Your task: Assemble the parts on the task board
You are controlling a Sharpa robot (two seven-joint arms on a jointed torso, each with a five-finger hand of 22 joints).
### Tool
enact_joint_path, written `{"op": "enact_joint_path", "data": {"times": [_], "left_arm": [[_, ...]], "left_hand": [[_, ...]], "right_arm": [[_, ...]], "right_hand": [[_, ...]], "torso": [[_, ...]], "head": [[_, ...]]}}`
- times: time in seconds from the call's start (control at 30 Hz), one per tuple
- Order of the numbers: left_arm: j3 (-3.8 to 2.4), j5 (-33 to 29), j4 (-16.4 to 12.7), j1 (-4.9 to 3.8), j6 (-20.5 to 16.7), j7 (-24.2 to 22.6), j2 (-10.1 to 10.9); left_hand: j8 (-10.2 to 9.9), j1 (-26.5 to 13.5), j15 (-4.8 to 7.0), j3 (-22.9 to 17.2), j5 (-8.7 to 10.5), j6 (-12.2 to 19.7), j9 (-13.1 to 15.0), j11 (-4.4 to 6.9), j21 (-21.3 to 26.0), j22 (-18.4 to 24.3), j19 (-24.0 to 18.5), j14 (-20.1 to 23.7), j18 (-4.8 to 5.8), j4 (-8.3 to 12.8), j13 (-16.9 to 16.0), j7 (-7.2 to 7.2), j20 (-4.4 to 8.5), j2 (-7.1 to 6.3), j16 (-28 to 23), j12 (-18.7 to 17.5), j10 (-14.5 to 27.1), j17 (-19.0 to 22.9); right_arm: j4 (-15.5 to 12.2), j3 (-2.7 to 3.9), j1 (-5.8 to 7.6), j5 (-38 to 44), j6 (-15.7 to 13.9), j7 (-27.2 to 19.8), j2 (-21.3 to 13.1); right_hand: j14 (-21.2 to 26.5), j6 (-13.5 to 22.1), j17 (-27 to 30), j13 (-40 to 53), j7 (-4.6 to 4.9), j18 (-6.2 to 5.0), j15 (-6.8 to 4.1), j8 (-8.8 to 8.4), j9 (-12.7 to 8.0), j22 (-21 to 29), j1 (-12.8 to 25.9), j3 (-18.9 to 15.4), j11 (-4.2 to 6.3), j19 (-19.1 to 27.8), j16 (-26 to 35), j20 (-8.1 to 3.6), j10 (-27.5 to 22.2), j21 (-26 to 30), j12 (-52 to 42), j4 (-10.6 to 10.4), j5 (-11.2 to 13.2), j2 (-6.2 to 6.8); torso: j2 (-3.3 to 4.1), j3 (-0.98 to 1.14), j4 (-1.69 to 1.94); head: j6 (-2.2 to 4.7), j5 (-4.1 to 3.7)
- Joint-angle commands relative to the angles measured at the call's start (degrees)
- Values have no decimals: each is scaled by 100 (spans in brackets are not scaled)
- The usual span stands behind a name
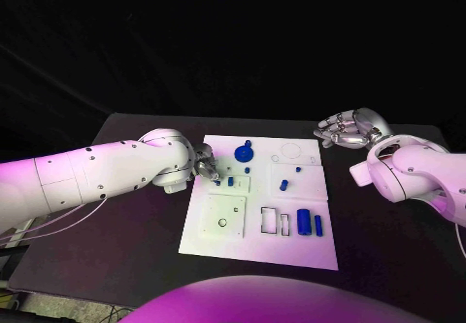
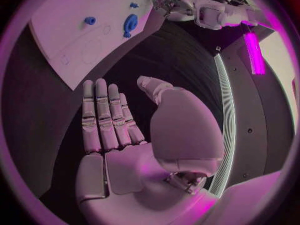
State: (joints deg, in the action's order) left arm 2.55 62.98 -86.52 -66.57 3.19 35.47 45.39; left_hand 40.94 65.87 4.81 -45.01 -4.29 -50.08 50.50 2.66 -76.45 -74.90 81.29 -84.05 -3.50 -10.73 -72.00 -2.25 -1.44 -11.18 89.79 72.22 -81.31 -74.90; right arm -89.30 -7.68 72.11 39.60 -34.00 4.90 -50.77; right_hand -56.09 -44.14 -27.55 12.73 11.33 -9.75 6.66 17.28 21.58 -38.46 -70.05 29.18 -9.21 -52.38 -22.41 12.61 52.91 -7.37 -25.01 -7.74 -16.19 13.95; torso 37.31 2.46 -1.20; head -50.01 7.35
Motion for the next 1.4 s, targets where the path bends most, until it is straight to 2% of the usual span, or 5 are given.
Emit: {"op": "enact_joint_path", "data": {"times": [0.03, 0.97, 1.1, 1.4], "left_arm": [[5, 82, -19, 16, 145, 73, -2], [5, 100, -63, 18, 216, 100, -6], [5, 87, -53, 18, 264, 117, -10], [6, 53, -31, 17, 412, 169, -17]], "left_hand": [[128, -14, 49, -399, 37, -179, 1030, -1, -5, -841, 10, -595, 8, 369, 3, 127, 10, 54, 21, 26, -35, -1510], [159, -42, 55, -412, 44, -196, 1044, 4, -2, -843, 11, -595, 8, 377, 38, 134, 15, 45, 21, -3, -29, -1510], [188, -146, 58, -394, 96, -208, 1055, 7, 5, -845, 13, -595, 8, 345, 51, 140, 20, 11, 21, -9, -33, -1510], [183, -602, 76, -161, 123, -229, 1010, 31, 22, -862, 24, -595, 9, 163, 99, 174, 36, -202, 21, -40, -20, -1510]], "right_arm": [[1, 1, -5, 65, 82, -32, 4], [14, 0, -18, 65, 86, -23, 8], [17, 0, -18, 65, 89, -23, 8], [29, 0, -25, 65, 101, -21, 16]], "right_hand": [[11, 39, 9, -4, 152, -56, 9, 34, -9, 5, 58, 1, -17, -13, 11, 40, -19, 20, 37, 43, -17, -14], [14, 41, 14, -20, 153, -57, 13, 37, -12, 28, 63, -2, -19, -11, 29, 45, -20, 36, 34, 51, -18, -20], [14, 41, 14, -20, 153, -57, 13, 37, -12, 28, 63, -2, -19, -11, 29, 45, -20, 36, 34, 51, -18, -20], [25, 44, 19, -32, 156, -56, 18, 38, -14, 47, 74, -11, -22, -5, 48, 50, -23, 51, 33, 56, -15, -18]], "torso": [[4, -1, -3], [3, 4, -2], [4, 6, -4], [1, 3, -2]], "head": [[1, 1], [1, 9], [1, 10], [1, 8]]}}
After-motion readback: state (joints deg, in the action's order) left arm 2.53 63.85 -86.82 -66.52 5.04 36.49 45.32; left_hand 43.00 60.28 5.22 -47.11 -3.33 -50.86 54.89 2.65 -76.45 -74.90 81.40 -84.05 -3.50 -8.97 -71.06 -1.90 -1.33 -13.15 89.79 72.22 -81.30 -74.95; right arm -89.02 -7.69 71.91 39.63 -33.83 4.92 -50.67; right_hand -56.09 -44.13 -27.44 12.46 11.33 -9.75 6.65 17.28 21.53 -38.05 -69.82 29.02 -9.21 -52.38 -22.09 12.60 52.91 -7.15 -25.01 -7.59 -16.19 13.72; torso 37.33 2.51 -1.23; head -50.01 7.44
